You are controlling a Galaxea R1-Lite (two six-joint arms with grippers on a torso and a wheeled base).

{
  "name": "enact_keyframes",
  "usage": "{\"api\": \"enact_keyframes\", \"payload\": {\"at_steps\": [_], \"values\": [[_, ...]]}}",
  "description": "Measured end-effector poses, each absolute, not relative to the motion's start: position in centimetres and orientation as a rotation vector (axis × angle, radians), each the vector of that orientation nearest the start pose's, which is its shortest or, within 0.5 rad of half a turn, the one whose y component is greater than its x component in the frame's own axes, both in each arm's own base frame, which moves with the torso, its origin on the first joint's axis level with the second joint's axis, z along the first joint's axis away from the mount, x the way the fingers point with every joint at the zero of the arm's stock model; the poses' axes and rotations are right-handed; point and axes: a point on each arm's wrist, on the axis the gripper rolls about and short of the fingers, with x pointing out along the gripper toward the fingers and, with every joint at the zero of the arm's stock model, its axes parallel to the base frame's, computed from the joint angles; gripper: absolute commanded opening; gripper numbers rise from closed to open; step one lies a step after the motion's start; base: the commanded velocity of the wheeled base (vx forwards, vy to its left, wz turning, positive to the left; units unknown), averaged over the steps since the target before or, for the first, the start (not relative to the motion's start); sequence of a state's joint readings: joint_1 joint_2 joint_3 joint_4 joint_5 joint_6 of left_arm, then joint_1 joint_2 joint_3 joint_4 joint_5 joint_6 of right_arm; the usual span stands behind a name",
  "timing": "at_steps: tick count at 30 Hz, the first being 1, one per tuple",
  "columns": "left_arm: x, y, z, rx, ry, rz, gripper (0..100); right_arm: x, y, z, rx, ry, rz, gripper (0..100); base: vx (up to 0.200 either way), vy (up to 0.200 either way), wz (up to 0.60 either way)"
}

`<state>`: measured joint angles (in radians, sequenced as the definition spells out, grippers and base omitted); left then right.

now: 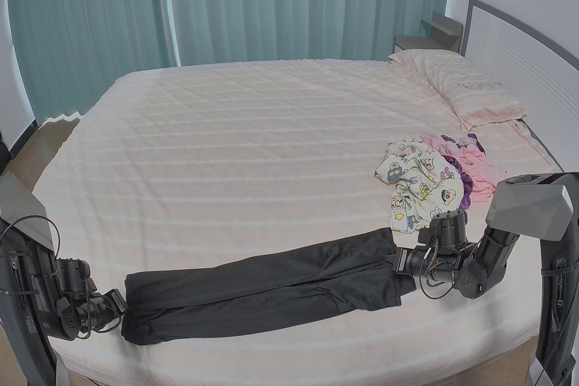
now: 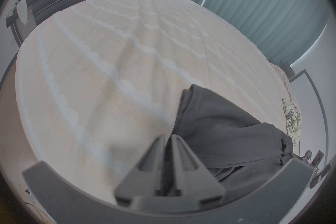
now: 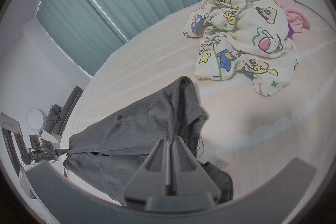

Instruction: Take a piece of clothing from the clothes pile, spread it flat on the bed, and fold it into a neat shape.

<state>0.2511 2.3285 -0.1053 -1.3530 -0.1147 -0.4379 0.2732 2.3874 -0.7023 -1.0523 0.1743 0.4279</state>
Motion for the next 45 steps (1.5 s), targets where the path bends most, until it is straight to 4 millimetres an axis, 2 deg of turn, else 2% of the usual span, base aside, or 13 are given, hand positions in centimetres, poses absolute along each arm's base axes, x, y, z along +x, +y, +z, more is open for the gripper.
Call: {"api": "enact_keyframes", "payload": {"at_steps": [10,17,23,27,34,39,45], "values": [[21.9,5.3,-4.6,-0.568,0.824,0.315,100,34.2,10.0,-3.8,0.377,0.717,0.289,100,0.0,0.0,0.0],[21.4,6.0,-3.7,-0.582,0.795,0.313,100,33.9,8.8,-2.7,0.403,0.696,0.26,100,0.0,0.0,0.0],[20.1,6.2,-2.3,-0.651,0.796,0.18,100,32.4,8.1,-1.7,0.468,0.719,0.227,100,0.0,0.0,0.0],[19.0,6.1,-2.2,-0.659,0.863,0.167,100,31.2,8.2,-1.2,0.569,0.747,0.19,100,0.0,0.0,0.0],[18.1,5.7,-2.3,-0.648,0.947,0.162,100,29.5,8.9,-0.9,0.778,0.792,0.106,100,0.0,0.0,0.0],[17.8,5.4,-2.5,-0.631,0.988,0.176,100,27.7,9.5,-1.4,0.782,0.842,0.079,100,0.0,0.0,0.0],[17.9,5.2,-2.7,-0.621,1.0,0.179,100,26.7,9.8,-1.9,0.765,0.878,0.075,100,0.0,0.0,0.0]]}}
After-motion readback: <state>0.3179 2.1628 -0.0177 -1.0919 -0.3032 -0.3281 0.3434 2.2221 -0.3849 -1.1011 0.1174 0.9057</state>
